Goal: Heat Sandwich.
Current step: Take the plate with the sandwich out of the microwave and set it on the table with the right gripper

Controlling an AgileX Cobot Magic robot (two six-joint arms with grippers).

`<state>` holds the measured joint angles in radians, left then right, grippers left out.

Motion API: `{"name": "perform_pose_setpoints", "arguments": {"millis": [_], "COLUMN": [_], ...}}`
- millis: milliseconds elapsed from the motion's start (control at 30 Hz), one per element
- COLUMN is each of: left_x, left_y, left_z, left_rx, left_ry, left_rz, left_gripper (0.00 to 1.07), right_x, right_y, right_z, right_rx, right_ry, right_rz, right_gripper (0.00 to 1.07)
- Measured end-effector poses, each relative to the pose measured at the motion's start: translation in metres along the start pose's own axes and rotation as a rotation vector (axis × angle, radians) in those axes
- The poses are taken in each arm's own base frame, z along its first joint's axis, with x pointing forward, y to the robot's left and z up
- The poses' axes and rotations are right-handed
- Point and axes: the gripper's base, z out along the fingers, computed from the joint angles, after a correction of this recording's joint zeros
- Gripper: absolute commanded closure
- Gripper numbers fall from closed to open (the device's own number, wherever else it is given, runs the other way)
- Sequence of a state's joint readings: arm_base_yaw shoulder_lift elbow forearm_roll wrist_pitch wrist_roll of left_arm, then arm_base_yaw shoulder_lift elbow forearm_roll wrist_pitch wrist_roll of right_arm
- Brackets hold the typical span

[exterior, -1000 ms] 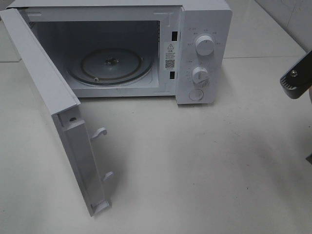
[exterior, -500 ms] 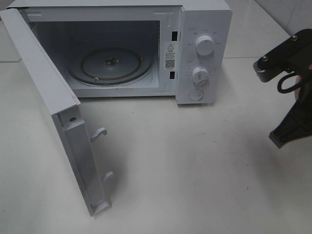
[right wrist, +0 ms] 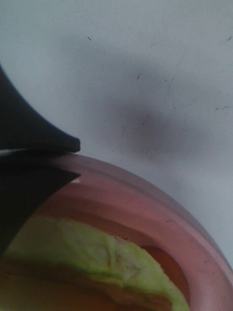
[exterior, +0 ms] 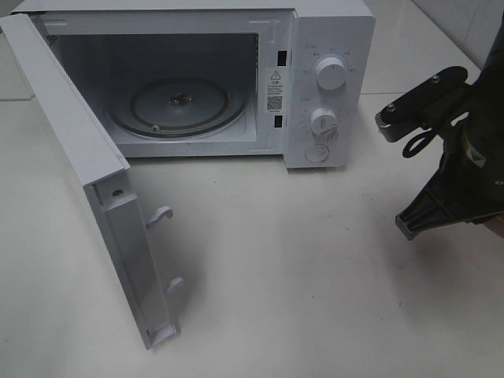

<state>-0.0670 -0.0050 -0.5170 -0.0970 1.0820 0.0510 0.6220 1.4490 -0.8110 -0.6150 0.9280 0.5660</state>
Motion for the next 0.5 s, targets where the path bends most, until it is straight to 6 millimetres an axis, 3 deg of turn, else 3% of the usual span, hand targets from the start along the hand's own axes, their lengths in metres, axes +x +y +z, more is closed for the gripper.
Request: {"name": "perform_pose_setpoints", "arguments": {"millis": [500], "left_x": [0.000], "left_y": [0.000], "left_z": [0.000], "left_rx": [0.000], "left_ry": [0.000], "left_rz": [0.000], "left_gripper": [0.10], "right_x": [-0.010], "right_y": [0.013], "right_z": [0.021], "right_rx": [0.012], "right_ry": [0.009], "right_rz": [-0.023], "right_gripper": [1.07]}}
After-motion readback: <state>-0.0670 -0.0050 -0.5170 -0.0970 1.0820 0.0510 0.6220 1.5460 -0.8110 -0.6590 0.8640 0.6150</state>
